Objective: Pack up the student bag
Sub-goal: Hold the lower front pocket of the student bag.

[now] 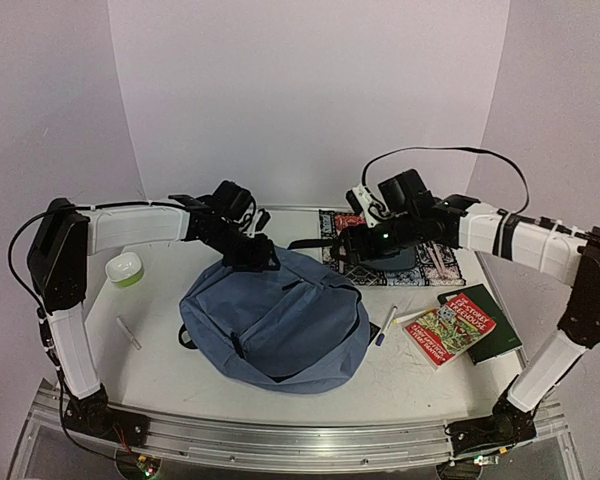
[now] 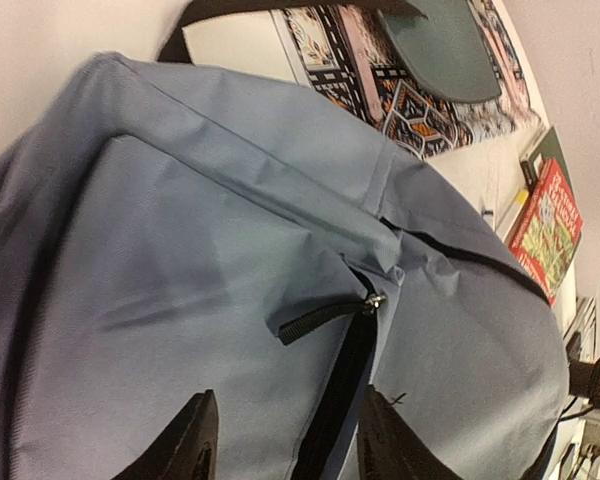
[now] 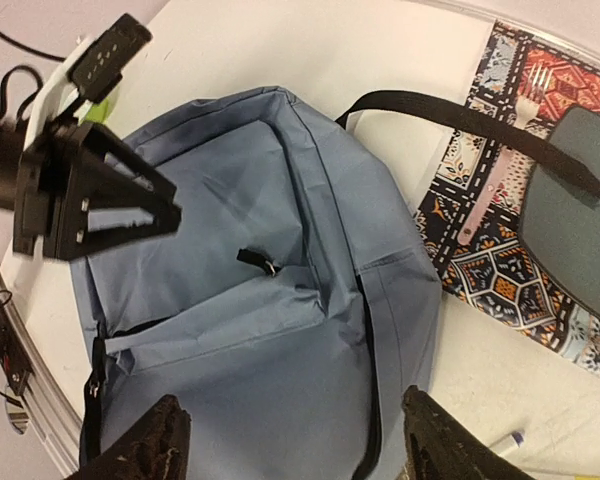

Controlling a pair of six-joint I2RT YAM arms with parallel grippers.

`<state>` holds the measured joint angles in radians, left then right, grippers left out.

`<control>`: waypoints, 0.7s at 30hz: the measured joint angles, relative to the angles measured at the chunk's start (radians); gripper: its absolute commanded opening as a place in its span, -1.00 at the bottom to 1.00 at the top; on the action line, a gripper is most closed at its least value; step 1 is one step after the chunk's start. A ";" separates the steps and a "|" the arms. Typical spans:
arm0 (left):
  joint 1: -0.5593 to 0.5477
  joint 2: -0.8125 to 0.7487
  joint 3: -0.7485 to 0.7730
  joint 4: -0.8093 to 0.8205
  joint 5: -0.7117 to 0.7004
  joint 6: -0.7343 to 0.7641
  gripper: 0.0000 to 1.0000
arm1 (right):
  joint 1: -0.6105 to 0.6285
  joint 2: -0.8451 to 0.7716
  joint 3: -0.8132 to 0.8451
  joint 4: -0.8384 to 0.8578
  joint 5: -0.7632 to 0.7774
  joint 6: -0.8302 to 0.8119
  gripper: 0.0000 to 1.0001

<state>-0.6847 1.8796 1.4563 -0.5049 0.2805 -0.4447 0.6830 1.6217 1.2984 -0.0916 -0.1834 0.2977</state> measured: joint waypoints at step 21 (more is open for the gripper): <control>-0.183 0.123 -0.006 0.033 -0.034 -0.021 -0.30 | -0.028 0.412 0.169 0.006 -0.062 0.049 0.41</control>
<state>-0.8673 2.0026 1.4502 -0.4720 0.2464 -0.4659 0.6548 2.0335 1.4671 -0.0859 -0.2459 0.3467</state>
